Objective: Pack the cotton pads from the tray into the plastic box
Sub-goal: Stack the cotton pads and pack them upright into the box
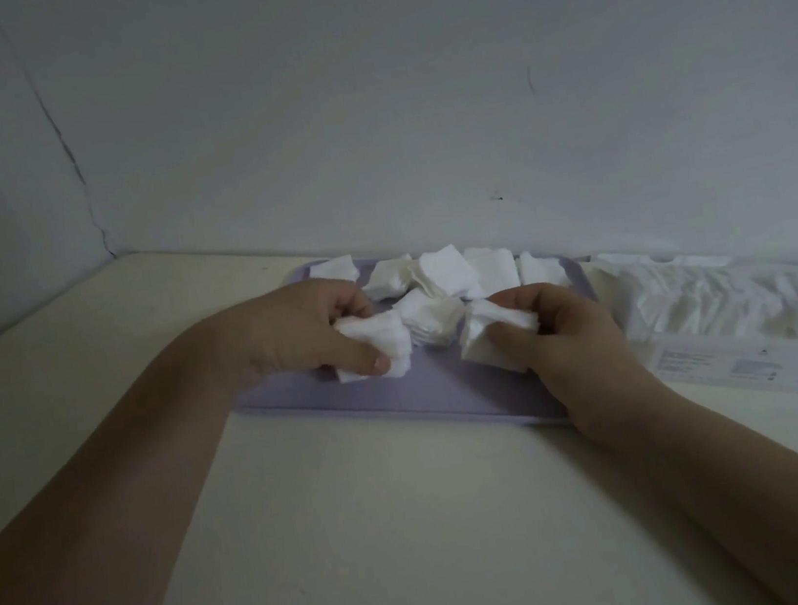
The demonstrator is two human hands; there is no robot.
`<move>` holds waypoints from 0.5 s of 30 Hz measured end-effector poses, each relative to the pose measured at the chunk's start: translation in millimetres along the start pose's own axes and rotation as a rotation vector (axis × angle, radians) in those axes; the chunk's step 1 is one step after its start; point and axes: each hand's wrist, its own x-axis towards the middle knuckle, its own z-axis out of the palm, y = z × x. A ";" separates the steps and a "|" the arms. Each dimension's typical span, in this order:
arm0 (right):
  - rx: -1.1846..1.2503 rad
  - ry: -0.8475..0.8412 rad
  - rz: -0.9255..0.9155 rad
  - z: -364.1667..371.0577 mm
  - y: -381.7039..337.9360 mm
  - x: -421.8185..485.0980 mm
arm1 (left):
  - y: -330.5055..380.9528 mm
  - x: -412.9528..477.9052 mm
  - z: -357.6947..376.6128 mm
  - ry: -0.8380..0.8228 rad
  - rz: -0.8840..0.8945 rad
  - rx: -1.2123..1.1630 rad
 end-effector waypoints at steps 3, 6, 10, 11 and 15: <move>0.057 0.004 0.025 -0.2 -1.9 -0.9 | 13.6 0.2 15.0 -0.011 0.160 -0.225; 0.144 0.001 0.053 -0.7 -1.7 -0.2 | 15.2 9.4 48.0 -0.091 0.245 -0.269; 0.239 -0.009 0.115 1.0 1.5 2.1 | 6.1 14.3 71.8 -0.087 0.205 -0.360; 0.227 -0.020 0.119 1.2 2.2 2.9 | 4.5 14.2 72.5 -0.059 0.189 -0.380; 0.220 -0.049 0.123 1.1 5.3 5.2 | 4.6 12.7 72.7 -0.007 0.165 -0.427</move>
